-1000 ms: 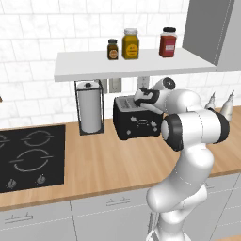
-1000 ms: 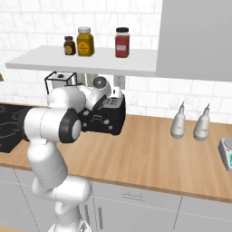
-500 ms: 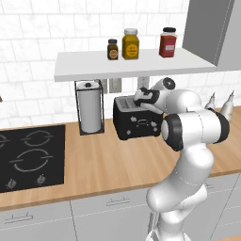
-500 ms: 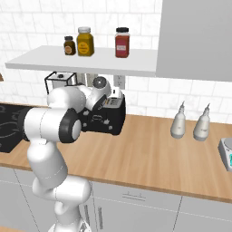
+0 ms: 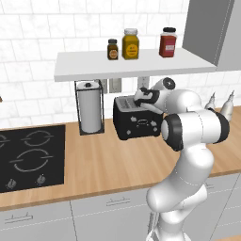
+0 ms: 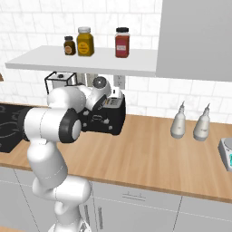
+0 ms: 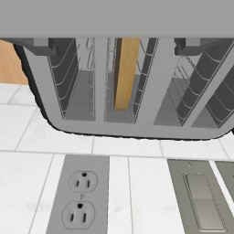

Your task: Start the toaster. Once the lever pops up, take the bread to the plate on the dining counter.

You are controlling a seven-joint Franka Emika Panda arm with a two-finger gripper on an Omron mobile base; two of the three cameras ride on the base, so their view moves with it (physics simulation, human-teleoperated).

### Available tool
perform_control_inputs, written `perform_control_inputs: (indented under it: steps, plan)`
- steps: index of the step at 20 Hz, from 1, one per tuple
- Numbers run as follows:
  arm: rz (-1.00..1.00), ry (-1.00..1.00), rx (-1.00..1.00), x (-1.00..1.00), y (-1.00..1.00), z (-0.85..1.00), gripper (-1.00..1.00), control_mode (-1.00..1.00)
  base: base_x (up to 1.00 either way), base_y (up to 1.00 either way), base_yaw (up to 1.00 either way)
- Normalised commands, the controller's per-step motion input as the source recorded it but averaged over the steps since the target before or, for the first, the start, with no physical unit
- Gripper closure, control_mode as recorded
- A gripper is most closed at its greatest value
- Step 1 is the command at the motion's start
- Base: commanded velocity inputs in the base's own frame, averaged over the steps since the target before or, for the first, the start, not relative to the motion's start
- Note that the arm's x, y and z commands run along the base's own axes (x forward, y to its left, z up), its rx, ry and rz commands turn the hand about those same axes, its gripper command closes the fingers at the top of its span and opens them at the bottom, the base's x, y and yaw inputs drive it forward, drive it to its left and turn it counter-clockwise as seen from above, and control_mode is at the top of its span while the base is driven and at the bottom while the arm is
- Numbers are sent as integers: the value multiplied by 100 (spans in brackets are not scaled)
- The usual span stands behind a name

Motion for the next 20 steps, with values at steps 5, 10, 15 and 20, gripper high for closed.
perform_control_inputs:
  steps: [5,10,15,20]
  plan:
    - [0,0,0,0,0,0,-100,-100,0,0,0]
    - [0,0,0,0,0,0,-100,-100,0,0,0]
    - [0,0,0,0,0,0,-100,-100,0,0,0]
    - [0,0,0,0,0,0,-100,-100,0,0,0]
